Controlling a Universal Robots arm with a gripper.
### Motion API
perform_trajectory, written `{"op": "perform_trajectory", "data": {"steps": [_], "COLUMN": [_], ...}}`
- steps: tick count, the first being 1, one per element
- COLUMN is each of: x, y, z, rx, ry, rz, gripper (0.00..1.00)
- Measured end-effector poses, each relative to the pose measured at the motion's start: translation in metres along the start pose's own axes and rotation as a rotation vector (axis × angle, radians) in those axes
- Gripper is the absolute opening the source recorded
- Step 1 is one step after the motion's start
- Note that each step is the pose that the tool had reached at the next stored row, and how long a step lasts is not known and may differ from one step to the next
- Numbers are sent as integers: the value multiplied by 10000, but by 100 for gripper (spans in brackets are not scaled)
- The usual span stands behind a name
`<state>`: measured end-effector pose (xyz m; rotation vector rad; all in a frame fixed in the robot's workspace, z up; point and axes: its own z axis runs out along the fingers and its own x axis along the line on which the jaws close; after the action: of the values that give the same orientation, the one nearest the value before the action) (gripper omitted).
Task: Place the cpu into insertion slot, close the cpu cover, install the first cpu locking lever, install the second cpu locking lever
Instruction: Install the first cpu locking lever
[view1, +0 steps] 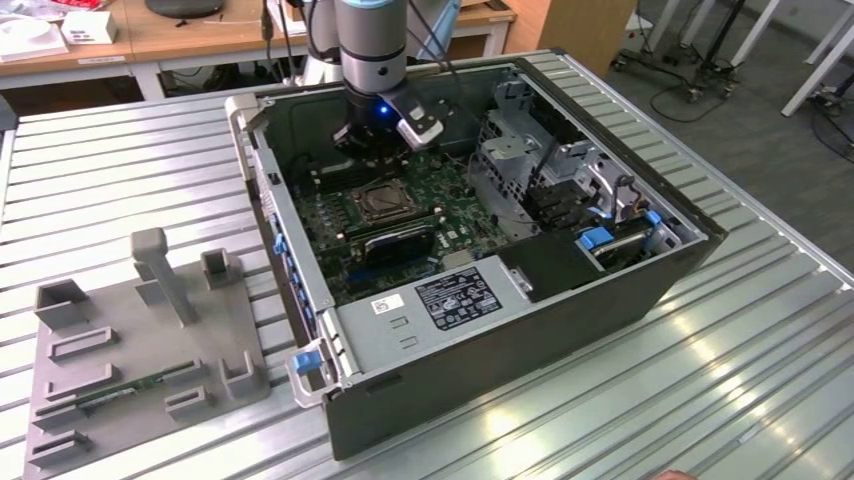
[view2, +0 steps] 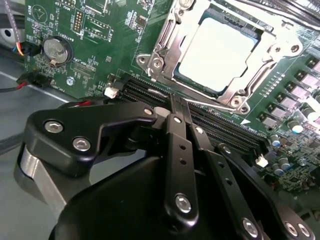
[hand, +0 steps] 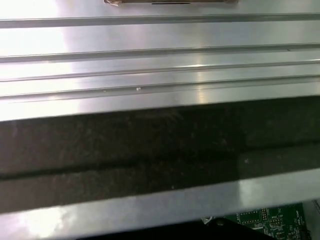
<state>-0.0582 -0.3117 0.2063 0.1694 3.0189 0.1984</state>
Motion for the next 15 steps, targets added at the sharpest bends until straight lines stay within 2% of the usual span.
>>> {"op": "perform_trajectory", "data": {"steps": [10,15], "x": [2,-1], "y": [-42,-70], "z": [69,73], "rx": [6,66], "ry": [-1,-7], "rz": [-2,-9], "gripper": [11,11]}}
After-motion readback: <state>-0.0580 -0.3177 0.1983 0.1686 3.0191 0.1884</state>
